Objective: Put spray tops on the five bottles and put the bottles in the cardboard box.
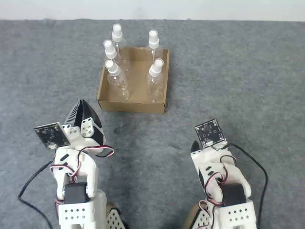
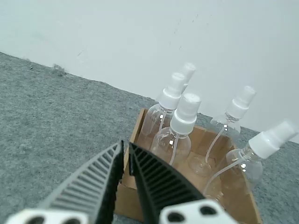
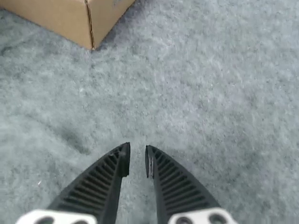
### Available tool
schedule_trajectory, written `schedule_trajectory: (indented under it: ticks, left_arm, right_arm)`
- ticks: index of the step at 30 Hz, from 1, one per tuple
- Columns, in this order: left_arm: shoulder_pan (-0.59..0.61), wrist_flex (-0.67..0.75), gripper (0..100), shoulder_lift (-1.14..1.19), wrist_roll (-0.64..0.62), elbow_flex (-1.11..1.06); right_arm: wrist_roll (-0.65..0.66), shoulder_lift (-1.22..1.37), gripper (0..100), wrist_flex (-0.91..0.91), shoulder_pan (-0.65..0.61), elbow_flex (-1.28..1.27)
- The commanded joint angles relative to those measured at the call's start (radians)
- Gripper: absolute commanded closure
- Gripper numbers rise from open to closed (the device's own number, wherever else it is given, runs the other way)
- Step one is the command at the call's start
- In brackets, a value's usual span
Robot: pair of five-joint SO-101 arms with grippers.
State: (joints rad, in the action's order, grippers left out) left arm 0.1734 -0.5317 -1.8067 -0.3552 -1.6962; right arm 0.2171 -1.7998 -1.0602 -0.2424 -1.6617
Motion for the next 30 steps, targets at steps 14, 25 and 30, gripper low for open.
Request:
schedule_trajectory:
  ticks: [14, 25, 30]
  left_arm:
    - [0.002, -0.008, 99, -0.011, 0.011, 0.012]
    - [-0.092, -0.091, 99, -0.011, 0.011, 0.012]
    - [-0.118, -0.118, 99, -0.011, 0.011, 0.012]
  right_arm:
    - [-0.121, -0.012, 99.2, -0.165, -0.004, -0.021]
    - [-0.126, -0.012, 99.2, -0.171, -0.004, -0.021]
    - [-0.124, -0.015, 99.2, -0.171, -0.012, -0.021]
